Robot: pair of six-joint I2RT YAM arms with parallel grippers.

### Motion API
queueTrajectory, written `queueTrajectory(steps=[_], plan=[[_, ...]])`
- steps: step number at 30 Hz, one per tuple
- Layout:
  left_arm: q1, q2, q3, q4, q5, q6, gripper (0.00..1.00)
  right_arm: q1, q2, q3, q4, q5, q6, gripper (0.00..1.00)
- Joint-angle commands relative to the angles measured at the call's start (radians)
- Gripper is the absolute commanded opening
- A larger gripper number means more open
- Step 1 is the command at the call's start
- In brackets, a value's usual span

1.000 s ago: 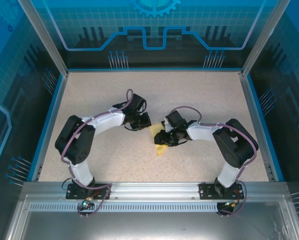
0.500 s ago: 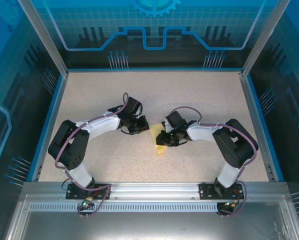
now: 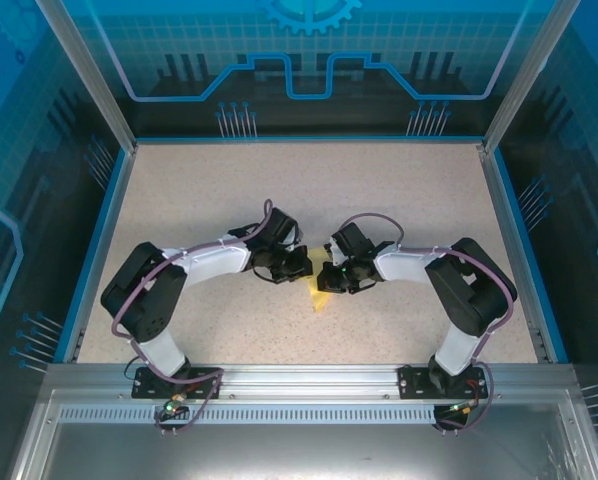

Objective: Fold a paper plane with a square sheet of paper (pick it up from the middle)
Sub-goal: Third fold the triangle at the center of the table.

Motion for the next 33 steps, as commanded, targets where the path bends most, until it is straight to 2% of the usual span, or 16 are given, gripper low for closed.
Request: queueTrajectory(steps=[1, 21, 33], plan=[[-0.018, 0.047, -0.001, 0.012, 0.024, -0.018, 0.0, 0.004, 0.036, -0.042, -0.084, 0.034, -0.011, 0.0], [-0.037, 0.148, 0.053, -0.035, -0.101, -0.009, 0.0, 0.003, 0.027, -0.048, -0.078, 0.032, -0.003, 0.0], [-0.056, 0.184, 0.064, -0.088, -0.123, 0.013, 0.0, 0.002, 0.009, -0.054, -0.048, 0.013, -0.006, 0.0]])
